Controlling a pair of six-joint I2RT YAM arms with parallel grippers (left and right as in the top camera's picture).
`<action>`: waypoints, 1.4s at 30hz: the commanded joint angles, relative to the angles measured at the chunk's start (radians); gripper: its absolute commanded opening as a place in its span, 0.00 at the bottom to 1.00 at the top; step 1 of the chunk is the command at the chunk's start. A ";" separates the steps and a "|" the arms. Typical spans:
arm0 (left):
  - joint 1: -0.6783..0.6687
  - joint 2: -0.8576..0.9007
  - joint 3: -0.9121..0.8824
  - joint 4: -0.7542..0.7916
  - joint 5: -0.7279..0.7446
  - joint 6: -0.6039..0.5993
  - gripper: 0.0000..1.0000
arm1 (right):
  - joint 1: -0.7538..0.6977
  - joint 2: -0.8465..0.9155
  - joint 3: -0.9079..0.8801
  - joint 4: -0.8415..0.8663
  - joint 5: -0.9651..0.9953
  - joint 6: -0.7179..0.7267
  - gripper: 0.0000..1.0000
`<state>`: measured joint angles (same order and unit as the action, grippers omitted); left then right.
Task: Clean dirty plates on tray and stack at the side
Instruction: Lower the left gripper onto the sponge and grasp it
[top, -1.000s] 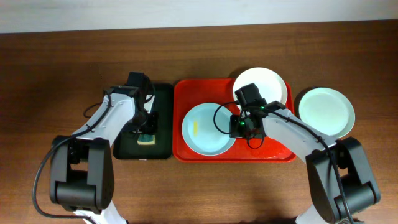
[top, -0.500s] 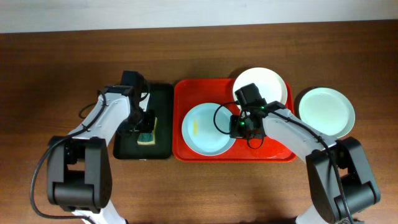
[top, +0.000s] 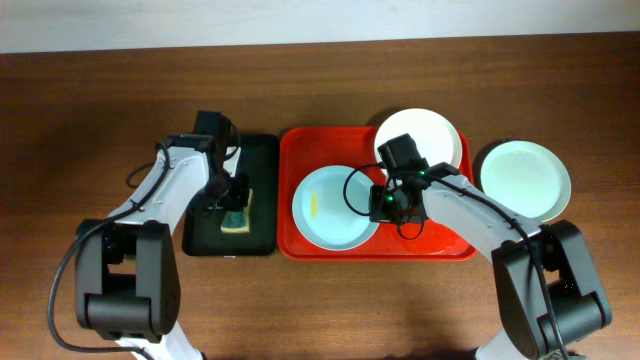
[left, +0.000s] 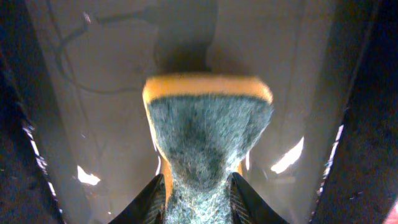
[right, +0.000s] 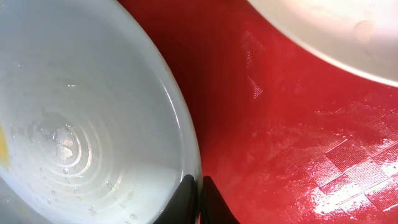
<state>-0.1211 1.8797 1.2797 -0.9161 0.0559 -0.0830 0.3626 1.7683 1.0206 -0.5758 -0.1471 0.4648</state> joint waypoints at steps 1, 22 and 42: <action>0.001 0.005 0.027 -0.001 0.018 -0.003 0.33 | -0.004 0.006 -0.007 -0.008 0.002 -0.005 0.06; -0.002 0.006 -0.095 0.093 0.033 -0.018 0.28 | -0.004 0.006 -0.007 -0.008 0.002 -0.005 0.06; -0.002 -0.258 0.120 0.022 -0.030 -0.018 0.00 | -0.003 0.006 -0.016 -0.049 0.001 -0.004 0.28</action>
<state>-0.1219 1.7470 1.3495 -0.8902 0.0486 -0.0982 0.3626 1.7683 1.0203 -0.6235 -0.1474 0.4641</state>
